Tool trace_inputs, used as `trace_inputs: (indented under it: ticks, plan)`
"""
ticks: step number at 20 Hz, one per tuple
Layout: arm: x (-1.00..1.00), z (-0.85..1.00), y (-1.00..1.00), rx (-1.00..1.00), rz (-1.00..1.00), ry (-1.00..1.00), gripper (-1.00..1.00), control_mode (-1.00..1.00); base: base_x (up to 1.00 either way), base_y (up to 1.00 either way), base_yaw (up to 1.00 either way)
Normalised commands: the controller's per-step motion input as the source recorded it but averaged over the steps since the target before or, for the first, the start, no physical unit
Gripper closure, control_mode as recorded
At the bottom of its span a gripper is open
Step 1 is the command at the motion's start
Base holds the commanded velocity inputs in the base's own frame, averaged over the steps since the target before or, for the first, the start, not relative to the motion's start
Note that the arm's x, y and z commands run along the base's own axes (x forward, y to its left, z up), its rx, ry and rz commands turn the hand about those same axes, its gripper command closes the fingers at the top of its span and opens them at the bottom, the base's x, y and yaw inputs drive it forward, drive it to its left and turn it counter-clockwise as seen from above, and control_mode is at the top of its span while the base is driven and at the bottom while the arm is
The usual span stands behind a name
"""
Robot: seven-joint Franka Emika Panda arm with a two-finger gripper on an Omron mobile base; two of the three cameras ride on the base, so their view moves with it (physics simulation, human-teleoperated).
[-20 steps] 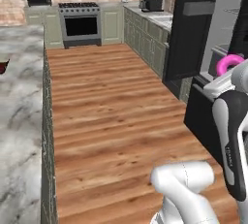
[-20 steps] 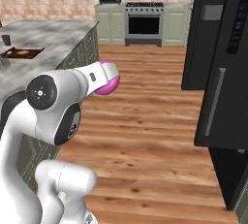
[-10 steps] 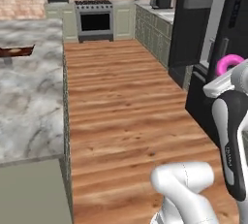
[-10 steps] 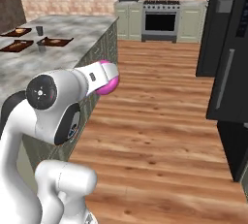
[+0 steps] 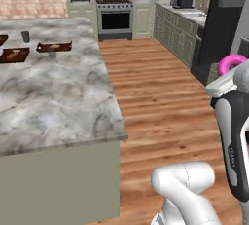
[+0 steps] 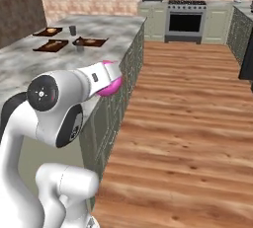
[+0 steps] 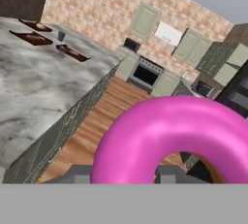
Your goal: Take the donuts from the fridge and place them on the empty tray on the dining counter.
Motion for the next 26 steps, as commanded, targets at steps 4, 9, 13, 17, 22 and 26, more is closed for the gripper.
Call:
trace_inputs:
  ticks: [4, 9, 13, 17, 22, 26]
  plan:
    - [0.0, 0.0, 0.0, 0.0, 0.0, 0.0, 1.0, 1.0, -0.03, 1.0, 0.06]
    - [0.0, 0.0, 0.0, 0.0, 0.0, 0.0, 1.0, 1.0, -0.07, 1.0, 0.05]
    - [0.0, 0.0, 0.0, 0.0, 0.0, 0.0, 1.0, 1.0, -0.14, 1.0, 0.06]
    - [0.0, 0.0, 0.0, 0.0, 0.0, 0.0, 1.0, 1.0, -0.29, 1.0, 0.05]
    - [0.0, 0.0, 0.0, 0.0, 0.0, 0.0, 1.0, 1.0, -0.22, 1.0, 0.02]
    - [0.0, 0.0, 0.0, 0.0, 0.0, 0.0, 1.0, 1.0, -0.09, 1.0, 0.01]
